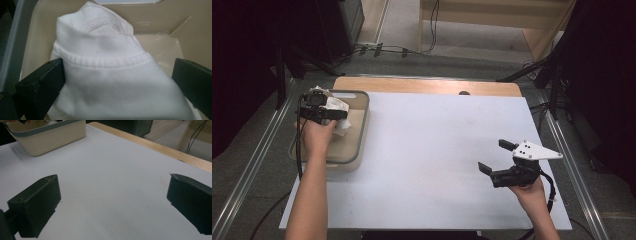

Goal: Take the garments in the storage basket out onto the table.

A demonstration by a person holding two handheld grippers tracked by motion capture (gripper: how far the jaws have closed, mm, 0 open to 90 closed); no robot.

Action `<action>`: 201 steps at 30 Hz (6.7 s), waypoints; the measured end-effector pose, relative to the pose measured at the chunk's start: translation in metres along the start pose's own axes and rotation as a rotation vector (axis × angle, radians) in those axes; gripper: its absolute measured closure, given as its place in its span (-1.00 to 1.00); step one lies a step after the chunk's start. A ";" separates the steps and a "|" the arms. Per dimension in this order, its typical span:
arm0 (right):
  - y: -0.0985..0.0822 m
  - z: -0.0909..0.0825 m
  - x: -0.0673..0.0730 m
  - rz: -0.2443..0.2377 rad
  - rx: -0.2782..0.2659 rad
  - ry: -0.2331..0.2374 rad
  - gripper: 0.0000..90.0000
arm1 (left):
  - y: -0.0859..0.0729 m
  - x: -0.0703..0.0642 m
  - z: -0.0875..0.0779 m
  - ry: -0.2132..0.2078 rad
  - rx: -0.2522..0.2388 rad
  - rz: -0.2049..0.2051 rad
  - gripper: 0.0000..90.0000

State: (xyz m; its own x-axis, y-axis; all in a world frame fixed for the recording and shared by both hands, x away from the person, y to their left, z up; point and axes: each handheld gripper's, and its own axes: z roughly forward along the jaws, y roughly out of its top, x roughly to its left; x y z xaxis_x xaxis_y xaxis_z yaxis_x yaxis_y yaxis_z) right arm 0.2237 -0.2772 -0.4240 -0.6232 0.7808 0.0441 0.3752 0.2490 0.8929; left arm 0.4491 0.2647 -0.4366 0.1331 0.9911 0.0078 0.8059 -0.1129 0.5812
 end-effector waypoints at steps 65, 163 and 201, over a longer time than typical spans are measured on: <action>0.000 -0.003 -0.001 0.002 -0.011 0.001 -1.00 | -0.005 0.002 -0.020 -0.202 -0.016 0.110 0.34; 0.001 -0.005 -0.001 0.003 -0.017 0.030 -1.00 | -0.009 -0.062 -0.114 -0.584 -0.332 0.684 0.34; 0.001 -0.010 -0.006 0.007 -0.037 0.029 -1.00 | 0.008 -0.146 -0.123 -0.719 -0.346 0.824 0.34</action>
State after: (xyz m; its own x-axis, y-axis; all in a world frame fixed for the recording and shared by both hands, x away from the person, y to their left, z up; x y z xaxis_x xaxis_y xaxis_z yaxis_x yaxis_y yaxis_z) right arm 0.2205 -0.2872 -0.4186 -0.6408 0.7651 0.0631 0.3543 0.2218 0.9084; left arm 0.3656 0.1278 -0.3328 0.9354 0.3426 0.0873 0.1343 -0.5727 0.8087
